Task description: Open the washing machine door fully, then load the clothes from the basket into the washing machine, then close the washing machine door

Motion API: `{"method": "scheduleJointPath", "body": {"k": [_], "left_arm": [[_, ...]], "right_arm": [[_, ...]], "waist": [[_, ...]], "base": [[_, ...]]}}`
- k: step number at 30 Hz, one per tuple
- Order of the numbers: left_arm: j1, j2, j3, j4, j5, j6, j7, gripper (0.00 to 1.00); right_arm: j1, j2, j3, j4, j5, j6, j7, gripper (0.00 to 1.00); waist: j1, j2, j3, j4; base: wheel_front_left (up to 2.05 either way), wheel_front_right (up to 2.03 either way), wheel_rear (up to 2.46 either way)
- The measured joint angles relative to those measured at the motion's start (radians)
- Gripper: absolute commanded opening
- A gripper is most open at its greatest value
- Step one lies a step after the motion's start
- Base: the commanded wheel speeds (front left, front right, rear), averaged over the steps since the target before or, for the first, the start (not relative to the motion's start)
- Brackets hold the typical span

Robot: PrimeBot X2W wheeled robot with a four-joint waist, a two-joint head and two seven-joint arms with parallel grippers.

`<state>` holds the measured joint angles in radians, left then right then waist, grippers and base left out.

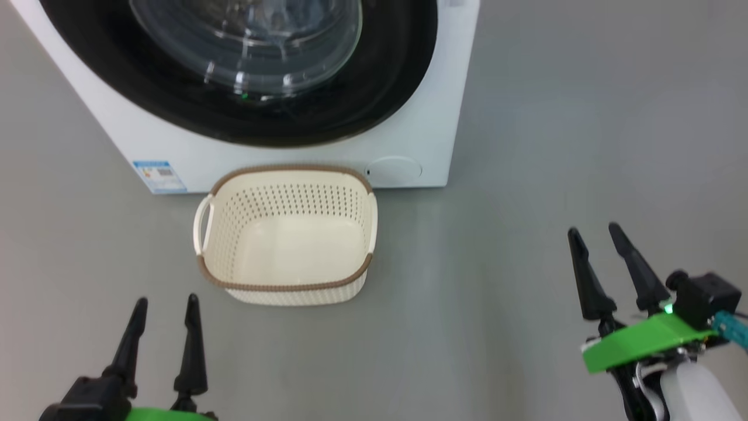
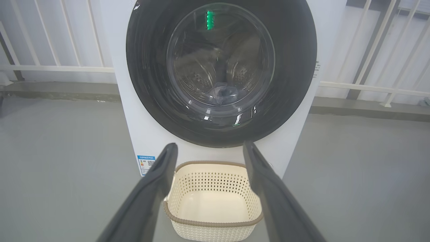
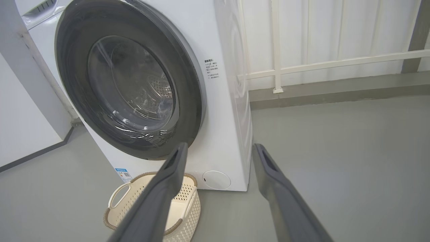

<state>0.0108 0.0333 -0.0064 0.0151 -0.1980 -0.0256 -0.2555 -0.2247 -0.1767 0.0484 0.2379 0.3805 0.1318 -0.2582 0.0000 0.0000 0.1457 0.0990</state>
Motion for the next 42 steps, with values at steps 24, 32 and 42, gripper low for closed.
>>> {"method": "scheduleJointPath", "body": {"k": [24, 32, 42], "left_arm": [[0.176, 0.005, 0.118, -0.006, 0.011, 0.028, 0.000, 1.00], [0.177, 0.005, 0.113, -0.006, 0.011, 0.025, 0.000, 1.00], [0.177, 0.005, 0.099, -0.008, 0.011, 0.025, 0.000, 1.00]], "right_arm": [[0.209, 0.065, -0.086, -0.070, -0.071, 0.000, 0.001, 1.00], [0.222, 0.073, -0.083, -0.069, -0.073, 0.000, 0.001, 1.00], [0.226, 0.073, -0.085, -0.069, -0.079, 0.000, 0.001, 1.00]], "waist": [[0.0000, 0.0000, -0.148, -0.057], [0.0000, 0.0000, -0.155, -0.048], [0.0000, 0.0000, -0.157, -0.035]], "base": [[0.00, 0.00, 0.00], [0.00, 0.00, 0.00], [0.00, 0.00, 0.00]]}}
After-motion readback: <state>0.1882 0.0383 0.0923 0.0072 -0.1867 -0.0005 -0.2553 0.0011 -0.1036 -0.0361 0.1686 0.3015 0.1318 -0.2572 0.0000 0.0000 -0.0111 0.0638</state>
